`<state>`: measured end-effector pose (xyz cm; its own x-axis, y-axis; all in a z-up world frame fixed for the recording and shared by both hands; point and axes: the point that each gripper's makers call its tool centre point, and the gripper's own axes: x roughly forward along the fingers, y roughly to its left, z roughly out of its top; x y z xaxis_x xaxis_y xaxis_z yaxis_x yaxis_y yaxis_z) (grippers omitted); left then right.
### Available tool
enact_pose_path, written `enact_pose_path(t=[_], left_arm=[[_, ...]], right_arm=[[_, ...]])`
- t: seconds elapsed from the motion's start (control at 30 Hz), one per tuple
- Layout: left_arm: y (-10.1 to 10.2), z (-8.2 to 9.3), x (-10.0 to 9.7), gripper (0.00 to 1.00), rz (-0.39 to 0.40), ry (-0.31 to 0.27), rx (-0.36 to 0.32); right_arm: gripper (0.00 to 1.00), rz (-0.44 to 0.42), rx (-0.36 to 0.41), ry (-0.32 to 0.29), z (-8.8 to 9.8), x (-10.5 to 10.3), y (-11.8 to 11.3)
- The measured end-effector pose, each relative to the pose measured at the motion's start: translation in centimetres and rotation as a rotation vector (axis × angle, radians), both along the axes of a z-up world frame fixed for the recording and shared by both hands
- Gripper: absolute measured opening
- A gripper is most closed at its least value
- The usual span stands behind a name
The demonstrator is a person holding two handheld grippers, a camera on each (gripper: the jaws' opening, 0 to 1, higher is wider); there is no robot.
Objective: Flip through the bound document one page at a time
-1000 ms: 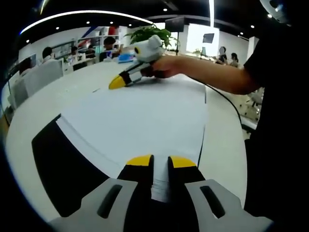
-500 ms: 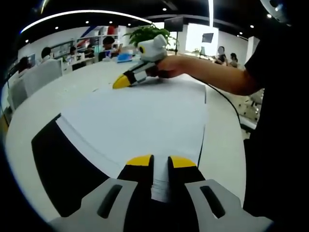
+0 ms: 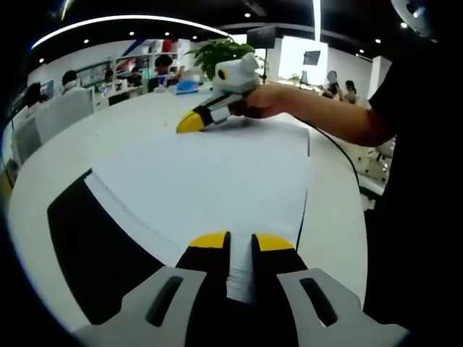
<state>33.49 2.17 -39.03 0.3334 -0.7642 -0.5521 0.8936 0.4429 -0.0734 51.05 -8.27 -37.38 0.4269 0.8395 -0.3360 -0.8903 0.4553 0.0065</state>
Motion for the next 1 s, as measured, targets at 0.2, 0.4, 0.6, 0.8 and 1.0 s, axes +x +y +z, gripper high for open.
enact_pose_path(t=[0.2, 0.4, 0.6, 0.8, 1.0], left_arm=[[0.0, 0.0, 0.0, 0.15, 0.005, 0.000, -0.001], [-0.1, -0.1, 0.1, 0.15, 0.005, 0.002, 0.003], [0.0, 0.0, 0.1, 0.15, 0.007, 0.003, 0.002], [0.0, 0.0, 0.1, 0.15, 0.013, 0.005, -0.002], [0.1, 0.0, 0.1, 0.15, 0.013, 0.005, -0.002]], right_arm=[[0.02, 0.018, -0.012, -0.017, 0.1, -0.9, 0.0], [0.02, 0.036, -0.010, -0.035, 0.2, -1.8, 0.0], [0.02, 0.061, -0.002, -0.038, 0.3, -2.8, 0.2], [0.02, 0.051, -0.025, -0.056, 0.3, -3.1, 0.3], [0.02, 0.048, -0.029, -0.065, 0.3, -3.4, 0.3]])
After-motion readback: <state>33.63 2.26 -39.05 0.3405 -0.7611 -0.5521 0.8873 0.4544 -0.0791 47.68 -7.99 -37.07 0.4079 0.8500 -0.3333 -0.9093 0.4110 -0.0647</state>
